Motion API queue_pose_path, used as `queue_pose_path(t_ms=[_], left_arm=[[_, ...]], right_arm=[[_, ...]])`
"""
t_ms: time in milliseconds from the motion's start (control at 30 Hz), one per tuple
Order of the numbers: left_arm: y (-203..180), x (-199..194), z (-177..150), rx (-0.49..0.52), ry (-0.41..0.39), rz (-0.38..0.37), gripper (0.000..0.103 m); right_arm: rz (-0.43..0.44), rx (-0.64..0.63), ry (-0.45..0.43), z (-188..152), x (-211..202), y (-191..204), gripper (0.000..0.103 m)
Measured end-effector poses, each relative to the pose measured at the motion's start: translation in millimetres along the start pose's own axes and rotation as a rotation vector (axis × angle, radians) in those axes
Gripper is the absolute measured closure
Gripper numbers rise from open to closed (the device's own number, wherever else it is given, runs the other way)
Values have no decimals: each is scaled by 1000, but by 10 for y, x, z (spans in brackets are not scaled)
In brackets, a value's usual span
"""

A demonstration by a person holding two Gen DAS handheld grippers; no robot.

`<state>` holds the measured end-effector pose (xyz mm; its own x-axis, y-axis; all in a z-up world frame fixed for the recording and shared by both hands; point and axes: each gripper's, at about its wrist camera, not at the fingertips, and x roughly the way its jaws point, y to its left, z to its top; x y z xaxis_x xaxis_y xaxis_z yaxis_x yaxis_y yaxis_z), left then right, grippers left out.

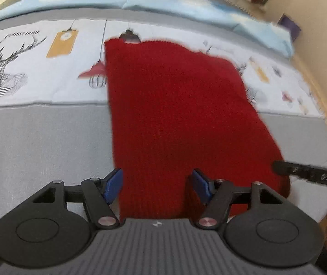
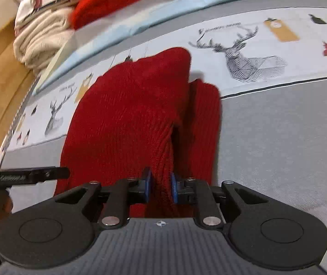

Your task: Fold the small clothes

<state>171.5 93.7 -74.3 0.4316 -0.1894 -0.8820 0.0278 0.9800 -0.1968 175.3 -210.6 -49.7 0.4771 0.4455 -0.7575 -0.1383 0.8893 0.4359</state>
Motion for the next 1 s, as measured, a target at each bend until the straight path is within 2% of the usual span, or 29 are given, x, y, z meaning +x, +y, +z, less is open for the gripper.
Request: queue_pose_path(t_ms=[33, 67, 100, 133, 167, 233, 333, 400, 467, 500, 567, 667, 800, 867, 900, 967, 1000], left_arm=[[8, 89, -69, 7, 35, 46, 27], [29, 141, -119, 1, 54, 79, 21], [54, 136, -154, -23, 53, 96, 21], [58, 85, -151, -37, 49, 96, 21], [40, -8, -132, -34, 35, 105, 21], [-30, -295, -103, 12, -35, 164, 17], [-98, -776, -90, 35, -162, 214, 5], [-149, -1108, -187, 48, -256, 208, 2], [-216, -1367, -342, 57, -344, 189, 0], [-242, -1507, -493, 49, -392, 157, 1], [-263, -1669, -734, 11, -434, 117, 1], [-297, -1714, -1090, -32, -427, 61, 1], [-456, -1503, -1484, 20, -406, 99, 1], [-464, -1337, -1542, -10, -327, 104, 1], [-450, -1280, -1521, -44, -297, 97, 1], [-464, -1250, -1479, -48, -299, 97, 1], [-496, -1226, -1470, -23, -313, 124, 1]], right_arm=[[-22, 2, 0, -39, 4, -10, 84], [-57, -4, 8, -89, 23, -20, 78], [-87, -15, 29, -129, 49, -20, 65], [-114, -28, 60, -159, 87, -18, 60], [-140, -44, 81, -182, 105, -12, 56], [-167, -72, 55, -168, 28, 19, 56], [-240, -219, -92, -174, -293, 278, 55], [-259, -296, -190, -217, -532, 445, 41], [-270, -282, -266, -278, -792, 562, 29], [-261, -263, -300, -323, -910, 612, 24], [-229, -242, -357, -472, -1127, 714, 19], [-175, -266, -407, -832, -1374, 854, 14], [-214, -283, -437, -1280, -1465, 964, 8], [-237, -259, -429, -1479, -1407, 916, 8], [-254, -246, -392, -1532, -1334, 877, 9], [-281, -224, -342, -1543, -1235, 842, 9], [-280, -222, -351, -1532, -1227, 838, 9]])
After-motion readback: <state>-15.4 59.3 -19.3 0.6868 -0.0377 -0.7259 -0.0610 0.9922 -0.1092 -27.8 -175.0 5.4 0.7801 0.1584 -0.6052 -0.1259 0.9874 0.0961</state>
